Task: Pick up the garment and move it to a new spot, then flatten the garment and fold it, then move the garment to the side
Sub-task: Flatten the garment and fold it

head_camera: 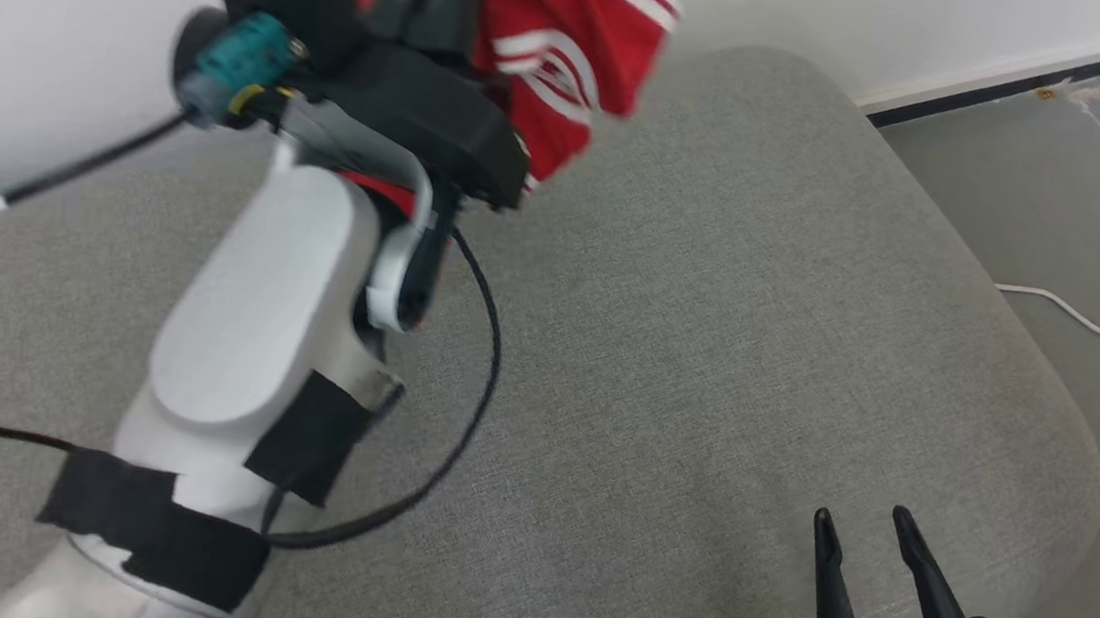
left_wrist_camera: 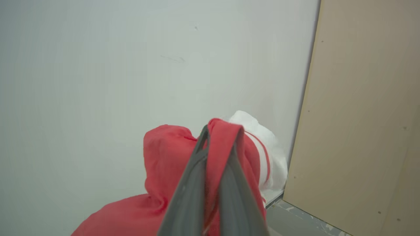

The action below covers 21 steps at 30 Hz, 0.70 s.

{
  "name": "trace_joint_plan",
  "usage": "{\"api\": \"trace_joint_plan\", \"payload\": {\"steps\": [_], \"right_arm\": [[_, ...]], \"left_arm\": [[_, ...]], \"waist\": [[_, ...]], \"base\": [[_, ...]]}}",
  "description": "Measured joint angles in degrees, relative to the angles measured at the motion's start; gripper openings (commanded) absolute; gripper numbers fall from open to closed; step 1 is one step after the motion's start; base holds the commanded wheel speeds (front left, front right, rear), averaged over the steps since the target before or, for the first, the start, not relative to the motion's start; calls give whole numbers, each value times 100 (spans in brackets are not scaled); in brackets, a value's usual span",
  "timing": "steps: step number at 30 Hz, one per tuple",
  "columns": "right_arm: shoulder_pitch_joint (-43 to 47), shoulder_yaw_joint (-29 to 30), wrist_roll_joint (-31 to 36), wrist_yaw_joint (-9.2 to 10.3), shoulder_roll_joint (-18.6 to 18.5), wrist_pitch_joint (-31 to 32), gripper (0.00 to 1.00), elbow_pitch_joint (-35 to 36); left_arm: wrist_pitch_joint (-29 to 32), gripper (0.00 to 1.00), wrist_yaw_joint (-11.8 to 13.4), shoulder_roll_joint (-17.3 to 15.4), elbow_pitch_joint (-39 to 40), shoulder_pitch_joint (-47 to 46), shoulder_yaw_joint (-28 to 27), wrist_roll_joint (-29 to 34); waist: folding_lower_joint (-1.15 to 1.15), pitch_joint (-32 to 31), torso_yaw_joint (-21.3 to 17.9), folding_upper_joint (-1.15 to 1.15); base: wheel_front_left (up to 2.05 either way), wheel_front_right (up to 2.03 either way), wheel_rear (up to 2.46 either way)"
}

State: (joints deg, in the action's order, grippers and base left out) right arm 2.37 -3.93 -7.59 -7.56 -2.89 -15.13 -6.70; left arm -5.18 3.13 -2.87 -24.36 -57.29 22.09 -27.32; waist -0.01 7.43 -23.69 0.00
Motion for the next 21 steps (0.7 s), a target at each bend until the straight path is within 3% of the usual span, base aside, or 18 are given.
{"api": "trace_joint_plan", "payload": {"steps": [4,8,20,21], "right_arm": [[-11,89,-91,1,-2,0,100,55],[-63,58,-162,0,-1,0,100,74],[-132,65,-148,1,1,0,100,68],[-136,54,-148,0,1,0,100,65]], "left_arm": [[-246,0,172,14,-266,307,552,-530],[-482,0,320,11,-768,741,680,-851],[-944,0,595,-323,-1960,1740,-250,-1343],[-948,13,598,-321,-2024,1806,-323,-1393]], "waist": [[0,64,84,0],[1,149,287,1],[1,256,983,0],[1,248,1026,0]], "base": [[0,0,0],[0,0,0],[0,0,0],[0,0,0]]}}
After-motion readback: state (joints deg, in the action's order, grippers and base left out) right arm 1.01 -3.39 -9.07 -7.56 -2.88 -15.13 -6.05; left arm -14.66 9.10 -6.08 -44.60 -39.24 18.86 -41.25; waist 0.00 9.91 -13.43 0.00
